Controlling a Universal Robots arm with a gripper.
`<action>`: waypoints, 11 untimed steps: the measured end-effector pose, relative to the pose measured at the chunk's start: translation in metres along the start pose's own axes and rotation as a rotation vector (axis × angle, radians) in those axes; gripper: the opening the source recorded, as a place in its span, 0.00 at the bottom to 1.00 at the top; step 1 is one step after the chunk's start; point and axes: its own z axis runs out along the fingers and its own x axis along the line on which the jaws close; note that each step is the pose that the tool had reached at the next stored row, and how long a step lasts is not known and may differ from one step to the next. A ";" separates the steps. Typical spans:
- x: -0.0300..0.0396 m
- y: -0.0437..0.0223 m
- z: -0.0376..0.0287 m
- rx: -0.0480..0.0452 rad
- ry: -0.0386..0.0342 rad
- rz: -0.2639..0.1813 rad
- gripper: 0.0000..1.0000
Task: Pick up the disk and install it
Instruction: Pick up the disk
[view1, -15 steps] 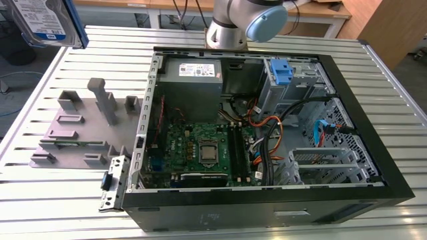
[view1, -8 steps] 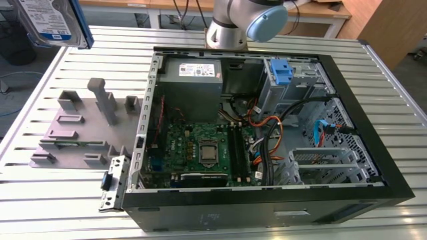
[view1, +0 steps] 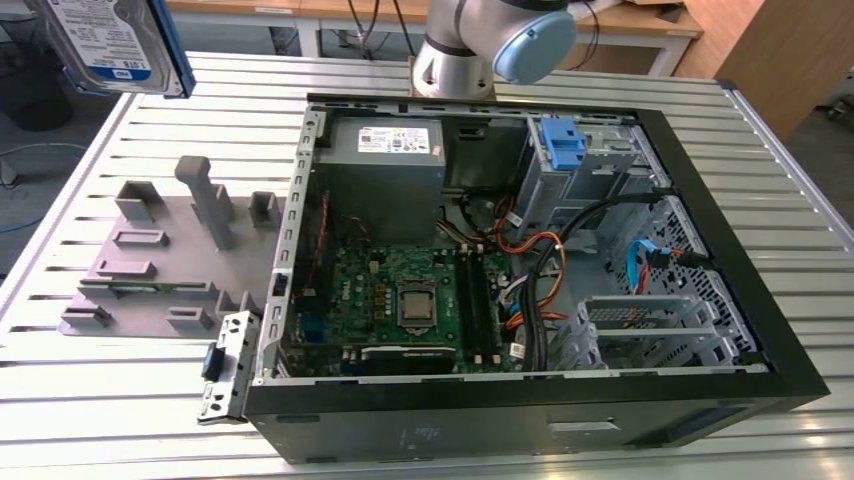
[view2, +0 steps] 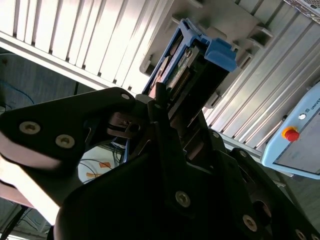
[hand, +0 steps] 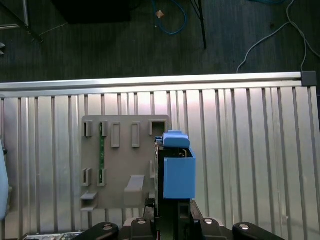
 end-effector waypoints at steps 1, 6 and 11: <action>0.0000 -0.0001 0.0000 0.0000 0.0000 0.000 0.35; -0.0001 -0.0013 0.0000 0.0000 0.0000 0.000 0.35; -0.0001 -0.0017 -0.0001 0.0000 0.0000 0.000 0.35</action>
